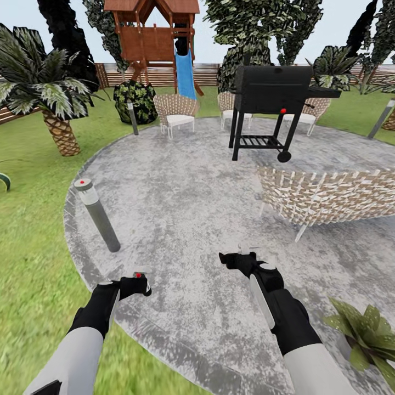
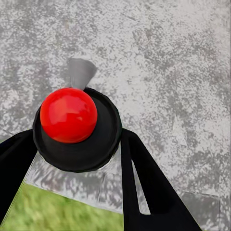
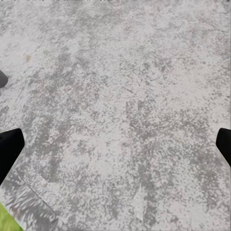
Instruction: Pick up the pesticide atomizer in the garden and spray insectifuge to fully cover both potted plants in the garden.
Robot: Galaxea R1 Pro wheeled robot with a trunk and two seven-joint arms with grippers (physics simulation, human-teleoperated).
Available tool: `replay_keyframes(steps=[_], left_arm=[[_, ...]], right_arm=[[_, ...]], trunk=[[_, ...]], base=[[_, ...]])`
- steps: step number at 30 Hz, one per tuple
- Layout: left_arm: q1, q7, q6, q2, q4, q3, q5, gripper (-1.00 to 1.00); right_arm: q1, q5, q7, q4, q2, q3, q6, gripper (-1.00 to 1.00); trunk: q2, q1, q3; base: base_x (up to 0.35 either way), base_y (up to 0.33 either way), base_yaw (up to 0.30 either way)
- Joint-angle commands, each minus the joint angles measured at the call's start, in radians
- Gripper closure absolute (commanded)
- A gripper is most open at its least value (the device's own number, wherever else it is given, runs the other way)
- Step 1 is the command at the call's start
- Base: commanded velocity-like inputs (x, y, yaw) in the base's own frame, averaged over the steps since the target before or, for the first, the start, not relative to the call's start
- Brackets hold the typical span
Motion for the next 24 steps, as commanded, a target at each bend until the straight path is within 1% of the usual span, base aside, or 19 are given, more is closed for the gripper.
replay_keyframes(steps=[1, 8, 10, 18, 23, 24], left_arm=[[-0.001, -0.009, 0.004, -0.002, -0.002, 0.007, -0.008, 1.0], [-0.002, -0.009, 0.004, -0.002, -0.002, 0.007, -0.008, 1.0], [-0.001, -0.009, 0.003, -0.002, -0.002, 0.007, -0.008, 1.0], [-0.001, -0.009, 0.004, -0.021, -0.005, 0.004, -0.009, 1.0], [-0.001, -0.009, 0.002, -0.023, -0.005, 0.004, -0.009, 1.0], [-0.001, -0.009, 0.002, -0.023, -0.005, 0.004, -0.009, 1.0]], right_arm=[[-0.001, -0.006, -0.001, -0.001, 0.0, 0.0, 0.005, -1.0], [-0.001, -0.006, -0.001, -0.001, 0.0, 0.0, 0.005, -1.0], [-0.001, -0.006, -0.001, -0.001, 0.0, 0.0, 0.005, -1.0], [-0.001, -0.006, -0.001, -0.001, 0.0, 0.0, 0.005, -1.0], [-0.001, -0.006, -0.001, -0.001, 0.0, 0.0, 0.005, -1.0], [-0.001, -0.006, -0.001, -0.001, 0.0, 0.0, 0.005, -1.0]], trunk=[[0.0, 0.001, -0.001], [0.0, 0.001, -0.001], [0.0, 0.001, -0.001], [0.0, 0.001, -0.001], [0.0, 0.001, -0.001], [-0.007, 0.004, -0.004]], base=[[0.338, 0.0, 0.0], [0.339, 0.0, 0.0], [0.228, 0.0, 0.0], [0.027, 0.0, 0.0], [0.0, 0.0, 0.0], [0.0, 0.0, 0.0]])
